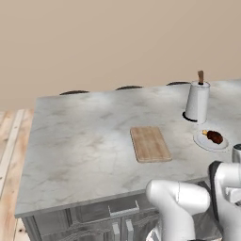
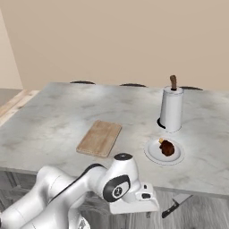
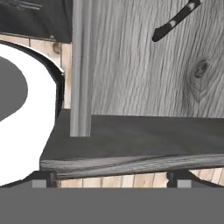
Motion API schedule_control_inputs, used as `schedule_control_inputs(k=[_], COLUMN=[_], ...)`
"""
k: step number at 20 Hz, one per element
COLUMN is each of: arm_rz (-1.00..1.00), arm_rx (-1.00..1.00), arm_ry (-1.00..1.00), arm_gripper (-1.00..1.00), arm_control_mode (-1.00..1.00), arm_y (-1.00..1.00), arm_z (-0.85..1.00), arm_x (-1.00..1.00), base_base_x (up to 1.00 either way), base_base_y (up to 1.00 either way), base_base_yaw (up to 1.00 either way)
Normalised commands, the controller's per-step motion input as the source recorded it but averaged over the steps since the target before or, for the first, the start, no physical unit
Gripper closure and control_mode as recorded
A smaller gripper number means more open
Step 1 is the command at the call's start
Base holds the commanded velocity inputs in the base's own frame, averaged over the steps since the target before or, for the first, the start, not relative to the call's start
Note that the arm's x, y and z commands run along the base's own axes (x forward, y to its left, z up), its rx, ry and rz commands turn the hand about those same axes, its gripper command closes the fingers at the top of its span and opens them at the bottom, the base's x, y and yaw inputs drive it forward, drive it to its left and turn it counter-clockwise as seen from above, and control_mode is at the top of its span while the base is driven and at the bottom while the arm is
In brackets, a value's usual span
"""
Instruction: Pick up the knife from the drawer and place it on the cutting board. Then place the meat from the plate to the cutting board.
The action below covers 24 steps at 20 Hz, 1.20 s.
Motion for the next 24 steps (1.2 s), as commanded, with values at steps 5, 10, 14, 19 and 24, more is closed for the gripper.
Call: schedule_control_inputs(k=[5, 10, 14, 19, 24], arm_rz=[-0.01, 0.0, 0.0, 0.0, -0.01], arm_rx=[0.06, 0.14, 0.22, 0.17, 0.05], arm_ry=[0.13, 0.15, 0.09, 0.1, 0.09], arm_gripper=[-1.0, -1.0, -1.0, -1.0, -1.0], arm_control_mode=[-1.0, -1.0, -1.0, -1.0, -1.0], arm_y=[-0.17, -0.28, -0.36, -0.3, -0.22], arm_z=[-0.18, -0.16, -0.18, -0.22, -0.19], arm_x=[0.07, 0.04, -0.1, -0.23, -0.53], base_base_x=[0.0, 0.0, 0.0, 0.0, 0.0], base_base_y=[0.0, 0.0, 0.0, 0.0, 0.0], base_base_yaw=[0.0, 0.0, 0.0, 0.0, 0.0])
